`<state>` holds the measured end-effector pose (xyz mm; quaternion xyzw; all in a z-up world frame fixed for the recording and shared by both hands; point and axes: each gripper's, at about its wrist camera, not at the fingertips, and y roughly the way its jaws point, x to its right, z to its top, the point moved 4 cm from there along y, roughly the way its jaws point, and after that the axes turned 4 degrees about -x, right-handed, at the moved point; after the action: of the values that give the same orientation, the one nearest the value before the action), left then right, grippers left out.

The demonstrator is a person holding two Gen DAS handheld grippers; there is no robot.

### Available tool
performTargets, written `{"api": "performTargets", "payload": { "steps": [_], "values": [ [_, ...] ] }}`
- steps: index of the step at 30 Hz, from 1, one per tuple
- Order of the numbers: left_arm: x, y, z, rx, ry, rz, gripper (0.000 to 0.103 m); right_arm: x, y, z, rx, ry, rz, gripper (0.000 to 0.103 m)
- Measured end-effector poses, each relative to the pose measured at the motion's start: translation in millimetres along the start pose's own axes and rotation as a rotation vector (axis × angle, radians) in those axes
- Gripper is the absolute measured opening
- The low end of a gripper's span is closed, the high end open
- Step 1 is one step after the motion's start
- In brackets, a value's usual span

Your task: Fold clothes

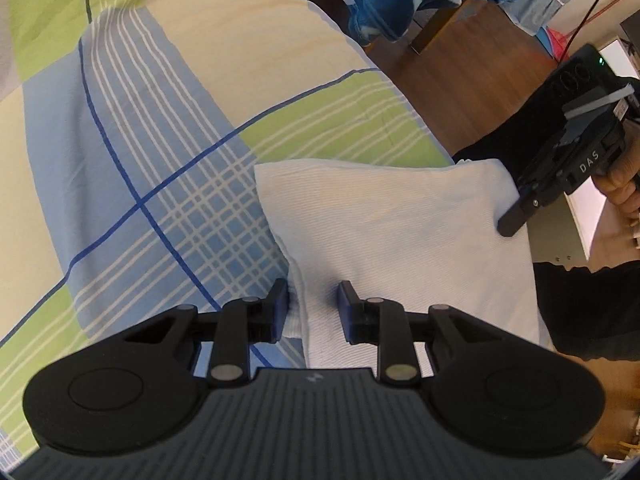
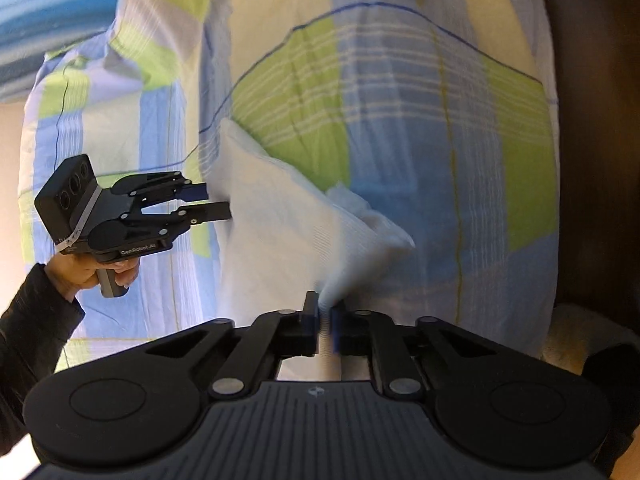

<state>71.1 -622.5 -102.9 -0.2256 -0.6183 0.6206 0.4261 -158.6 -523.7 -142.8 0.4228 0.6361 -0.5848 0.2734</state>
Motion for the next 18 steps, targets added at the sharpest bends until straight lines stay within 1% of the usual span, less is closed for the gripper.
{"api": "performTargets", "payload": {
  "steps": [2,4,6,8,11,13,16,18],
  "values": [
    [2.9,-2.8,-2.2,0.024,-0.02,0.011,0.009,-6.1,1.8,3.7,-0.021,-0.029,-0.036,0.005],
    [7.1,-10.6,-7.9,0.061,-0.058,0.035,0.008,-17.0,-3.3,7.2,-0.039,-0.063,-0.064,0.005],
    [9.7,-26.1,-18.0,0.121,-0.134,0.049,0.007,-39.2,-15.2,10.8,-0.057,-0.133,-0.083,0.004],
    [13.7,-50.8,-31.7,0.202,-0.226,0.074,0.006,-68.4,-28.9,14.7,-0.074,-0.226,-0.085,0.004],
    [22.2,-100.1,-58.5,0.343,-0.371,0.136,0.006,-125.6,-48.9,21.6,-0.103,-0.41,-0.084,0.004],
    [31.5,-138.8,-79.6,0.45,-0.473,0.19,0.006,-164.0,-58.5,26.5,-0.115,-0.533,-0.072,0.004],
    [49.2,-191.6,-108.2,0.586,-0.589,0.268,0.006,-222.2,-70.2,33.1,-0.12,-0.741,-0.061,0.003],
    [64.9,-222.6,-123.0,0.663,-0.645,0.318,0.006,-258.2,-77.8,34.9,-0.117,-0.875,-0.056,0.003]
  ]
}}
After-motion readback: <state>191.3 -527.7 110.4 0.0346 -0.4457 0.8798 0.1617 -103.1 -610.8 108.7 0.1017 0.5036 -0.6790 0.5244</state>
